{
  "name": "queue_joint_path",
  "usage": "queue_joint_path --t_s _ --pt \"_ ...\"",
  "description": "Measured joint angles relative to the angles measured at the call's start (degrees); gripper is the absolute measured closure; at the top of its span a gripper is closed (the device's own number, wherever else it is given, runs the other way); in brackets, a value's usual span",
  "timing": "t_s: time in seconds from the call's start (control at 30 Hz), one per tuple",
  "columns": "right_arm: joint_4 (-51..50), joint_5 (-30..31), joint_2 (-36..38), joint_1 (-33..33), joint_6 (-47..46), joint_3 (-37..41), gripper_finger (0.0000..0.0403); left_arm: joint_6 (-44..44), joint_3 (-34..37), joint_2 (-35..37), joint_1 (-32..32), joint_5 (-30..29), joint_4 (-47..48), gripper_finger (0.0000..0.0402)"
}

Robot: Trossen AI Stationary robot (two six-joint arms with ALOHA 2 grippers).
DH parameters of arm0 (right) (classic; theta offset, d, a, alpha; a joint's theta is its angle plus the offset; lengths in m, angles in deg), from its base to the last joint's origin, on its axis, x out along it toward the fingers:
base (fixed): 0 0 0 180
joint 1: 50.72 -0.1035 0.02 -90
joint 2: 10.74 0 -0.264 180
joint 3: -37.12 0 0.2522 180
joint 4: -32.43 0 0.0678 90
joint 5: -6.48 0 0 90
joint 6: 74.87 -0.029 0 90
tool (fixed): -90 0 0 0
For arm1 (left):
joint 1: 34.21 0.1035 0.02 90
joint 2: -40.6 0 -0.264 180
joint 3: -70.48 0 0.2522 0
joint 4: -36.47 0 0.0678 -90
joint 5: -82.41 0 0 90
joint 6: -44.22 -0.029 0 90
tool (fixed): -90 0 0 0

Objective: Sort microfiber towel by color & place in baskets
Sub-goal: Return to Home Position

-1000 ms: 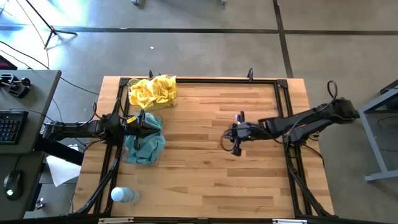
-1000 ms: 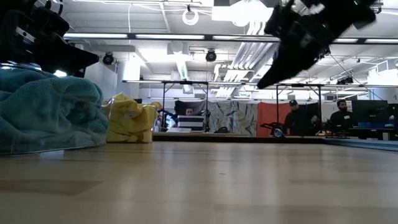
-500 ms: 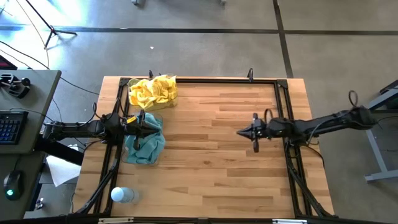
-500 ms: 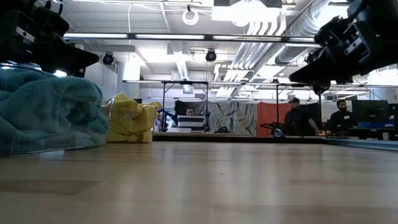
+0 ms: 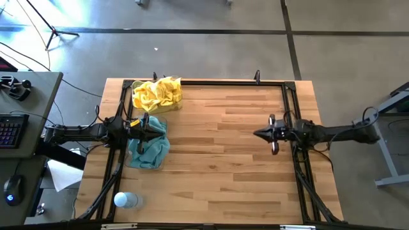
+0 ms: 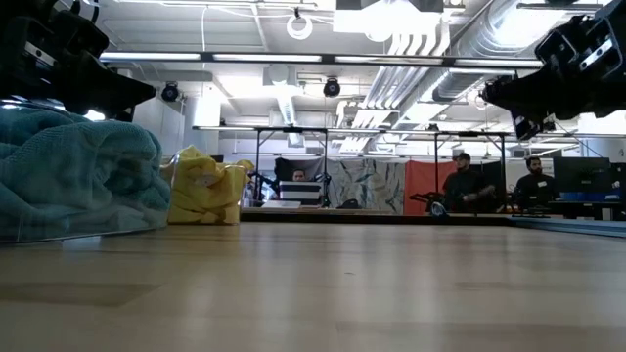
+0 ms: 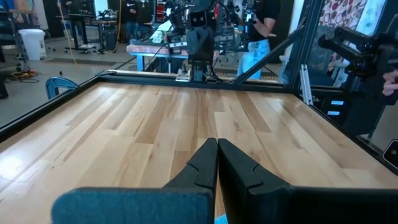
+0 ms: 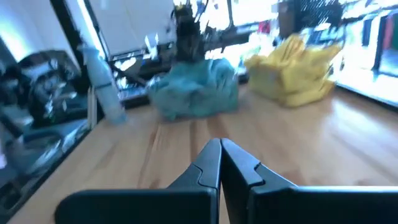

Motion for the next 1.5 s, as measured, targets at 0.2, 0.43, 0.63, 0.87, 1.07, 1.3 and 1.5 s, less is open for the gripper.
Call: queue_joint_path --t_s 0.2,0.43,0.63,0.87,1.07,1.3,1.5 --pt "-8.9 1.1 10.6 0.0 0.9 0.0 0.0403 0.0 0.0 0.0 0.0 0.0 0.0 0.0401" --pt "-9.5 -0.6 12.3 0.0 2.5 -0.2 0.0403 0.0 0.0 0.0 0.0 0.0 0.0 0.0401" --pt "-9.6 -1.1 11.0 0.0 3.6 -0.2 0.0403 0.0 0.0 0.0 0.0 -0.3 0.0 0.0401" --pt "-9.6 -1.1 11.0 0.0 3.8 -0.2 0.0403 0.0 0.0 0.0 0.0 -0.3 0.0 0.0401" --pt "-9.6 -1.1 11.0 0.0 3.9 -0.1 0.0403 0.0 0.0 0.0 0.0 -0.4 0.0 0.0401" --pt "-9.5 -1.1 11.0 0.0 4.0 -0.1 0.0403 0.0 0.0 0.0 0.0 -0.4 0.0 0.0401" --pt "-9.5 -1.0 11.0 0.0 4.0 -0.1 0.0402 0.0 0.0 0.0 0.0 -0.4 0.0 0.0401"
